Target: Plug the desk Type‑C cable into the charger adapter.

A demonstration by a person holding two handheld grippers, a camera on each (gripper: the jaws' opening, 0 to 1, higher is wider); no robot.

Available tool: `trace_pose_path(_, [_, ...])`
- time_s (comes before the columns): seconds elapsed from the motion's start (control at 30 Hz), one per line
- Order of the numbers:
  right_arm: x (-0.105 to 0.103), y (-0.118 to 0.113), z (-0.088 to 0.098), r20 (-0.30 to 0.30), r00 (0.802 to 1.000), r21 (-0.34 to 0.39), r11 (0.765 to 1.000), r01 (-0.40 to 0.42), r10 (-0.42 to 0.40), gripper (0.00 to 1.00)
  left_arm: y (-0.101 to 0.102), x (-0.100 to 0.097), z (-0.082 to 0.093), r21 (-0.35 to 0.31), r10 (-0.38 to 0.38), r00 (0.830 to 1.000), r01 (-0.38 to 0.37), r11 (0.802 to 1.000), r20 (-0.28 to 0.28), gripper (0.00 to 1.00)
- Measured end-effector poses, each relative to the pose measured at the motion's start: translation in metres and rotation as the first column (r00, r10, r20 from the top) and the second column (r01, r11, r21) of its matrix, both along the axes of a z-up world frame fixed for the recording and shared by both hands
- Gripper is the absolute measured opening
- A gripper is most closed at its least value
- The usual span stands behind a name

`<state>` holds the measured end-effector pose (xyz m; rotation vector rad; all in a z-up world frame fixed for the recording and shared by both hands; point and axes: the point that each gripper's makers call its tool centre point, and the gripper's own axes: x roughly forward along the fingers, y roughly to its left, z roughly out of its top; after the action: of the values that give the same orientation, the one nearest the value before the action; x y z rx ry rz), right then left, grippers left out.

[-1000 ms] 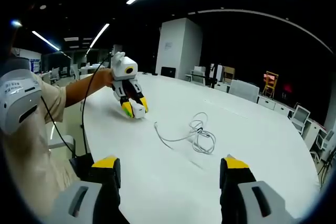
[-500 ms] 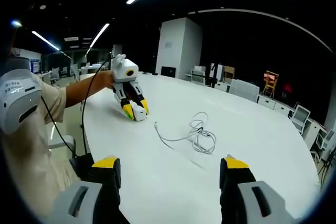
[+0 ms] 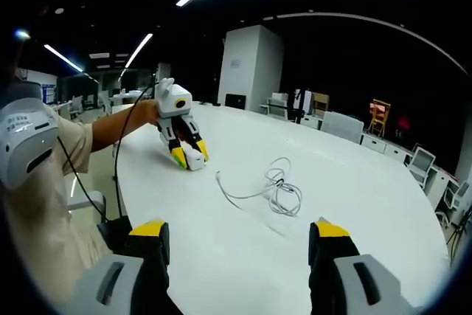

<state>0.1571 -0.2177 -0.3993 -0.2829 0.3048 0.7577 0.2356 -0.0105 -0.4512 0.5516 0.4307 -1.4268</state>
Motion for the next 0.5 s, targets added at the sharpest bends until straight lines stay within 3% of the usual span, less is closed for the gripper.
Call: trace_pose_path(0.5, [-0.001, 0.003, -0.001, 0.001, 1.0, -0.002, 1.0, -0.006, 0.006, 0.78, 0.017, 0.001, 0.001, 0.017, 0.025, 1.0, -0.025, 1.0, 0.001, 0.36])
